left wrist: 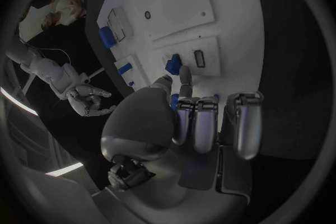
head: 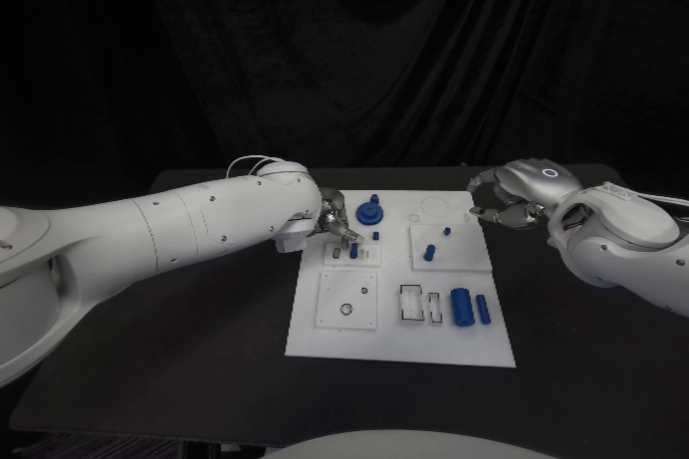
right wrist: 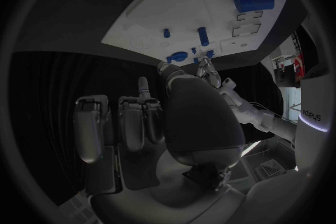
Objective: Assemble the parts on the task board
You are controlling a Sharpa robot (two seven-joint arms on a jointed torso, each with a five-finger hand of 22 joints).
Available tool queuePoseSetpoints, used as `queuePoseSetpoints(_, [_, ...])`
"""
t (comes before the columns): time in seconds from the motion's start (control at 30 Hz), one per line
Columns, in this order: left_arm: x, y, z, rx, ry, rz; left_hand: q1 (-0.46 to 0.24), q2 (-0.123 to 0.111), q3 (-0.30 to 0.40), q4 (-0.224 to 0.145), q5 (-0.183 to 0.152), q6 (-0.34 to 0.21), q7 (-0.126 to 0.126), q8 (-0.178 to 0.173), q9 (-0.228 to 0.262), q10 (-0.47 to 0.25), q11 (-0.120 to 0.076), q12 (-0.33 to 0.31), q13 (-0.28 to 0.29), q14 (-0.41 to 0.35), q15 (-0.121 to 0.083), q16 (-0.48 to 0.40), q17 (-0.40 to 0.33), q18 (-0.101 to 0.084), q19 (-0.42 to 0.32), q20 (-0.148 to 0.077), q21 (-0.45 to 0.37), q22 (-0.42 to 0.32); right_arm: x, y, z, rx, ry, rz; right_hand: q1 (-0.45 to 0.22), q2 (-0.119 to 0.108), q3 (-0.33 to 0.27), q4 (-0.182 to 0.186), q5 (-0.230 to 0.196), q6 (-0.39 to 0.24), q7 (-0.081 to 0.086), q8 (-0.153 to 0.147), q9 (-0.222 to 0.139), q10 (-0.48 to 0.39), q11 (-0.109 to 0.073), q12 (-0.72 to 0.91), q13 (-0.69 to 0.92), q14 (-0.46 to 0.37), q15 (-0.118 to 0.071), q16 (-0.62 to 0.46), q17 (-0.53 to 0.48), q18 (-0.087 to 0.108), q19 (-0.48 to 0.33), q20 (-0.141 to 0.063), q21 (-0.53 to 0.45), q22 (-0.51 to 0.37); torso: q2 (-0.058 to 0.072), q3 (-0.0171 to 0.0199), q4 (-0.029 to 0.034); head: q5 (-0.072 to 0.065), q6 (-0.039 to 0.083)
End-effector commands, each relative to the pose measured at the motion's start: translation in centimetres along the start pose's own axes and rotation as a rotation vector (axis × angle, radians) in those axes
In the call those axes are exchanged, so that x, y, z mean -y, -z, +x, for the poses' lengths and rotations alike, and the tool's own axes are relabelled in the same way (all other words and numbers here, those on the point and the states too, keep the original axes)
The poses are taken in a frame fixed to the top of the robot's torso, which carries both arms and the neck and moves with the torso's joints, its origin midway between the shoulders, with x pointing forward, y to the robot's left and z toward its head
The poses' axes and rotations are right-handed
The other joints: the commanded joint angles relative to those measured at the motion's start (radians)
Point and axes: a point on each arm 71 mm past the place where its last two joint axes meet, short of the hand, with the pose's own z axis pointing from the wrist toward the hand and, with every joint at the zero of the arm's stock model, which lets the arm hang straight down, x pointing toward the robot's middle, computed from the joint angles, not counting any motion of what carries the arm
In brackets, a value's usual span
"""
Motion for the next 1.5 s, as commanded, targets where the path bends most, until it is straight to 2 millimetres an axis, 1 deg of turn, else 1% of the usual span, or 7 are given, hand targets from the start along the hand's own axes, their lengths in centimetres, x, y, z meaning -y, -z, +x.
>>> queuePoseSetpoints(0.03, [0.24, -0.07, 0.27, -0.015, -0.008, 0.011, 0.011, 0.001, 0.004, -0.001, 0.004, -0.007, 0.001, -0.004, -0.001, 0.104, -0.006, 0.003, 0.261, 0.104, -0.007, 0.003, 0.263, -0.009, 0.053, -0.005, -0.004, 0.202, -0.01, -0.01, -0.06, 0.012, -0.001, 0.008, 0.002, 0.011, 0.005, -0.002, -0.001, 0.009, -0.001, -0.003, -0.001, 0.102, -0.006, -0.002, 0.258, 0.104, -0.009, 0.003, 0.263, -0.005, 0.096, -0.007, -0.005, 0.259, 0.000, 0.0003, 0.0000, 0.001, -0.003])
queuePoseSetpoints(0.37, [0.46, -0.15, 0.39, -0.019, -0.010, 0.024, 0.012, 0.001, 0.004, -0.001, 0.007, -0.008, 0.002, -0.005, -0.001, 0.104, -0.005, 0.003, 0.261, 0.104, -0.007, 0.003, 0.263, -0.008, 0.051, -0.005, -0.007, 0.200, 0.02, 0.00, -0.05, 0.011, -0.001, 0.010, 0.004, 0.013, 0.007, -0.003, -0.001, 0.010, -0.001, -0.003, -0.002, 0.102, -0.007, -0.002, 0.258, 0.104, -0.009, 0.003, 0.263, -0.005, 0.096, -0.007, -0.006, 0.259, 0.001, 0.0006, 0.0007, 0.000, -0.007])
queuePoseSetpoints(0.77, [0.66, -0.22, 0.57, -0.035, -0.019, 0.025, 0.012, 0.002, 0.005, 0.000, -0.006, -0.006, 0.003, -0.005, -0.001, 0.104, -0.004, 0.003, 0.261, 0.104, -0.005, 0.003, 0.263, -0.007, 0.050, -0.004, -0.008, 0.200, -0.01, -0.02, -0.04, 0.009, -0.001, 0.012, 0.006, 0.014, 0.010, -0.006, 0.000, 0.011, -0.001, -0.004, -0.003, 0.101, -0.007, -0.002, 0.258, 0.104, -0.009, 0.003, 0.263, -0.005, 0.096, -0.007, -0.006, 0.259, 0.000, 0.0004, 0.0000, 0.000, -0.014])
queuePoseSetpoints(1.1, [0.78, -0.32, 0.73, -0.049, -0.025, 0.024, 0.029, 0.002, 0.015, -0.010, 0.020, -0.006, 0.001, -0.005, 0.000, 0.104, -0.005, 0.003, 0.261, 0.104, -0.006, 0.003, 0.263, -0.007, 0.049, -0.004, -0.010, 0.200, 0.03, -0.02, -0.03, 0.008, 0.000, 0.014, 0.008, 0.014, 0.012, -0.008, 0.000, 0.014, -0.002, -0.004, -0.003, 0.102, -0.007, -0.002, 0.258, 0.104, -0.009, 0.003, 0.263, -0.005, 0.096, -0.008, -0.006, 0.259, 0.000, 0.0010, 0.0001, 0.000, -0.022])
queuePoseSetpoints(1.27, [0.76, -0.35, 0.78, -0.052, -0.026, 0.023, 0.052, -0.004, 0.036, -0.026, 0.092, -0.008, -0.001, -0.009, 0.000, 0.104, -0.007, 0.003, 0.261, 0.104, -0.007, 0.003, 0.263, -0.007, 0.049, -0.005, -0.012, 0.200, 0.06, 0.00, -0.03, 0.008, 0.000, 0.015, 0.009, 0.015, 0.013, -0.009, 0.000, 0.015, -0.002, -0.004, -0.003, 0.102, -0.007, -0.002, 0.258, 0.104, -0.009, 0.003, 0.263, -0.005, 0.096, -0.008, -0.006, 0.259, 0.001, 0.0008, 0.0002, -0.002, -0.024])
queuePoseSetpoints(1.4, [0.73, -0.36, 0.82, -0.055, -0.026, 0.023, 0.071, -0.007, 0.062, -0.038, 0.105, -0.011, -0.003, -0.011, -0.001, 0.104, -0.009, 0.003, 0.261, 0.104, -0.009, 0.003, 0.263, -0.007, 0.049, -0.007, -0.013, 0.201, 0.07, -0.01, -0.02, 0.006, 0.000, 0.017, 0.009, 0.015, 0.013, -0.009, 0.000, 0.015, -0.002, -0.004, -0.003, 0.102, -0.007, -0.002, 0.258, 0.104, -0.009, 0.003, 0.263, -0.005, 0.096, -0.008, -0.006, 0.259, 0.000, 0.0007, 0.0006, -0.002, -0.026])
queuePoseSetpoints(1.5, [0.72, -0.36, 0.85, -0.055, -0.026, 0.024, 0.076, -0.015, 0.086, -0.042, 0.133, -0.011, -0.002, -0.012, -0.001, 0.104, -0.009, 0.003, 0.261, 0.104, -0.009, 0.003, 0.263, -0.007, 0.049, -0.007, -0.013, 0.202, 0.07, -0.03, -0.01, 0.005, 0.001, 0.018, 0.011, 0.015, 0.014, -0.010, 0.000, 0.017, -0.002, -0.004, -0.004, 0.101, -0.007, -0.003, 0.257, 0.104, -0.009, 0.003, 0.263, -0.005, 0.095, -0.008, -0.006, 0.259, 0.001, 0.0007, 0.0004, -0.002, -0.028])
